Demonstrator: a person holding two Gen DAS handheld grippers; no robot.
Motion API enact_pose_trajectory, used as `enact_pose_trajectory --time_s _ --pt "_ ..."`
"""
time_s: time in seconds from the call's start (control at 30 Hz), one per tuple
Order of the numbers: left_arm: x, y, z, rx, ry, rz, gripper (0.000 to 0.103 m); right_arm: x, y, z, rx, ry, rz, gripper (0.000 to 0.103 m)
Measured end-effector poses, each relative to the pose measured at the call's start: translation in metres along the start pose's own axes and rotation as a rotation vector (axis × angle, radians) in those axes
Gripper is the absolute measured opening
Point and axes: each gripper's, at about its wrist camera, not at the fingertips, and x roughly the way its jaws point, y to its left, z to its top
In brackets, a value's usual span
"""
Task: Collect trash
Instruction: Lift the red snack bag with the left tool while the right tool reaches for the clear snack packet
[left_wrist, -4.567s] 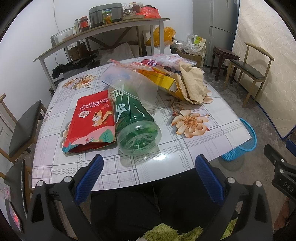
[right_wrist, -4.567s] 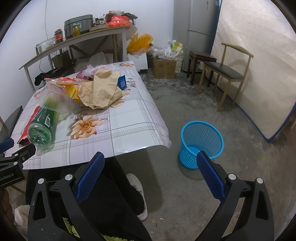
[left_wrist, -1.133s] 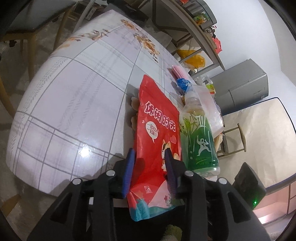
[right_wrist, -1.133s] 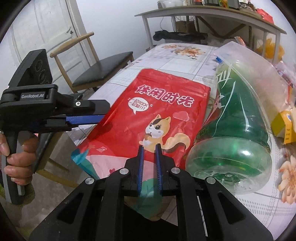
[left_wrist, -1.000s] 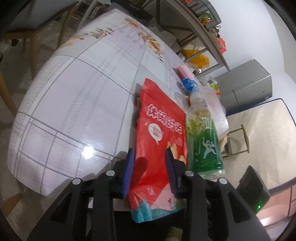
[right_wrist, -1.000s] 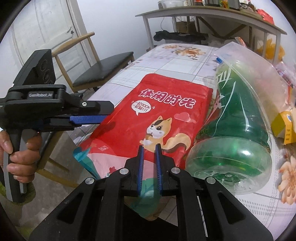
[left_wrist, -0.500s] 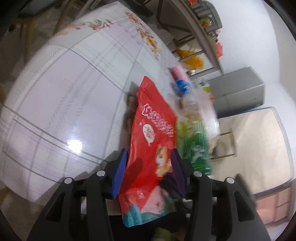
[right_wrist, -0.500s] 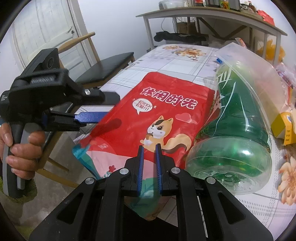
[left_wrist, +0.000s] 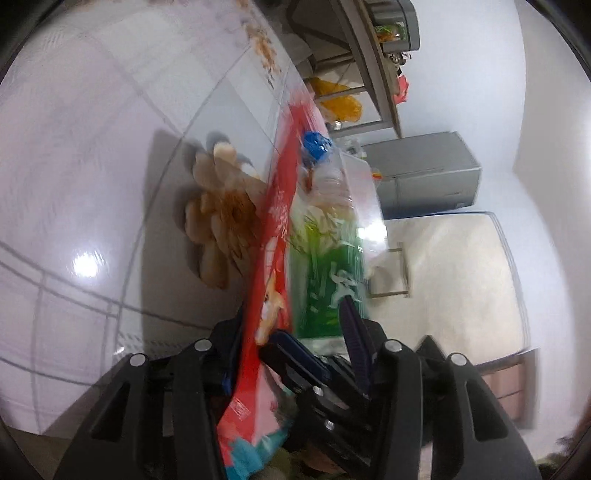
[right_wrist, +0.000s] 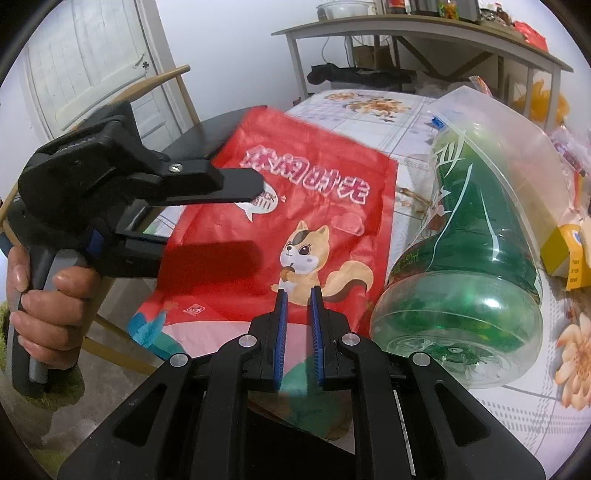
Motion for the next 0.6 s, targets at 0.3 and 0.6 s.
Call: enact_pose_trajectory --time_s 0.3,0.6 --pt "0.015 -0.033 -0.013 0.311 -0.051 0.467 0.013 0.001 -0.004 -0.001 0.014 0.000 0.007 0.011" --pt "0.024 -0.039 -0.018 0.430 -0.059 0.570 0.011 -0.079 -0.007 0.015 -0.007 -0.183 0.092 0.049"
